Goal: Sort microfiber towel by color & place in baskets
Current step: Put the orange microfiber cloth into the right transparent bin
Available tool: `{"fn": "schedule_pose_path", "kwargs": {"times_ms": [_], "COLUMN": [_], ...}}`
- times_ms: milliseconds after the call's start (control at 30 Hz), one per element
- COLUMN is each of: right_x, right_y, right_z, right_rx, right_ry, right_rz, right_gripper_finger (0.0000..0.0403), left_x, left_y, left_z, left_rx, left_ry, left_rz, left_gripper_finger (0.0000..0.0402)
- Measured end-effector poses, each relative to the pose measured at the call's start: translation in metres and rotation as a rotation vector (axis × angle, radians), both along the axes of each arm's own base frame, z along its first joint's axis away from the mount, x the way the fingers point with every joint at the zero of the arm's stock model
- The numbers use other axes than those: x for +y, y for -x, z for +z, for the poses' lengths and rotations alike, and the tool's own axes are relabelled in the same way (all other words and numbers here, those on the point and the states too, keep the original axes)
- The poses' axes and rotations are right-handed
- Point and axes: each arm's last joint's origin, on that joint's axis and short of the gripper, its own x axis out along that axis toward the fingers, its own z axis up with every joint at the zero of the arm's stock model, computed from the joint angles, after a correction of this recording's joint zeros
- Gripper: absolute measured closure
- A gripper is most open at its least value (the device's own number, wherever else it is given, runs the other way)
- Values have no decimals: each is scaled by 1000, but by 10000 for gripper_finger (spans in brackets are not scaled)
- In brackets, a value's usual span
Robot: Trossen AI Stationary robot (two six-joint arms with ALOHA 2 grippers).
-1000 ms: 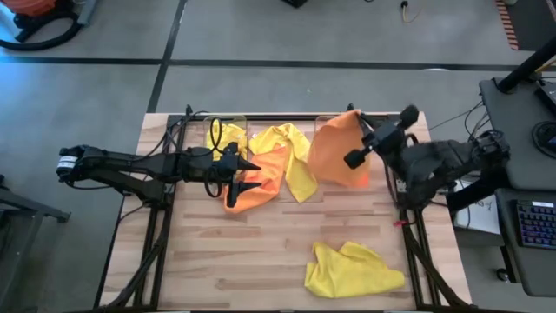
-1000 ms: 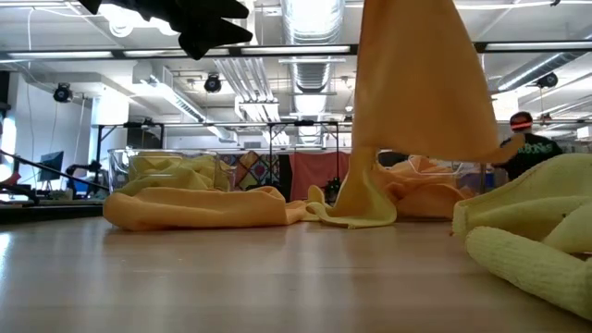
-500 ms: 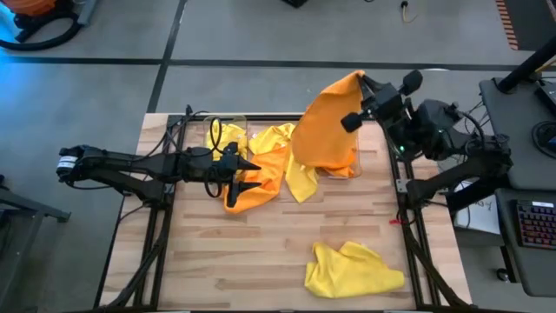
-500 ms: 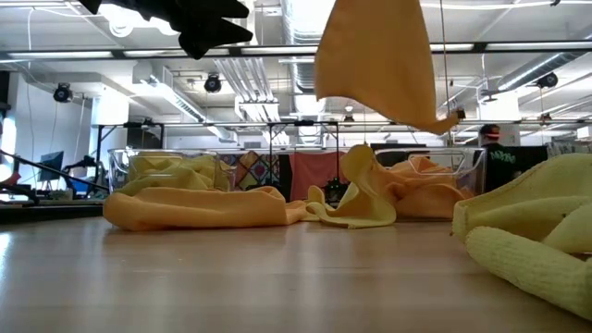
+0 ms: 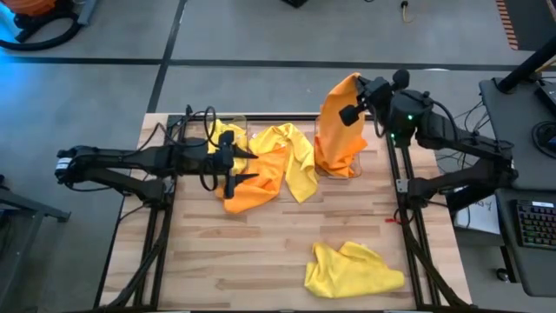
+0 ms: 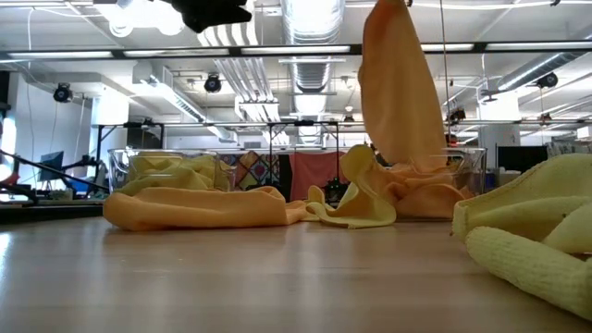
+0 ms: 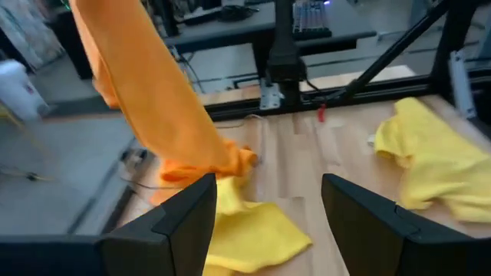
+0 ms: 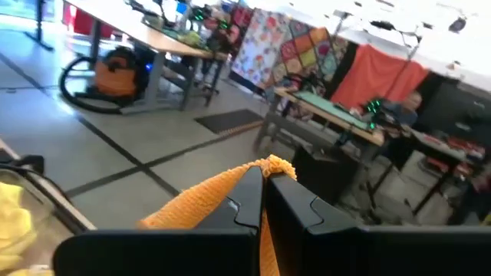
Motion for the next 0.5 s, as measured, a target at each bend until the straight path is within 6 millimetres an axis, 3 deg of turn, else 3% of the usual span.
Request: {"fn": "schedule_pose_path", "kwargs": {"times_ms": [267,500], "right_x": [-13,-9], "right_y": [0,17], "right_z": [-19,-58], "right_rx": [-190,-191], "right_ry": [-48,-122], "right_rz": [271,243], "right_gripper_finger": [394,394], "left_x": [18,16], "left_y": [15,28], "left_z": [17,13], "left_rx": [-62,-70], "left_ry": [-69,30], "left_rz": [68,88], "left_gripper_finger": [182,182]}}
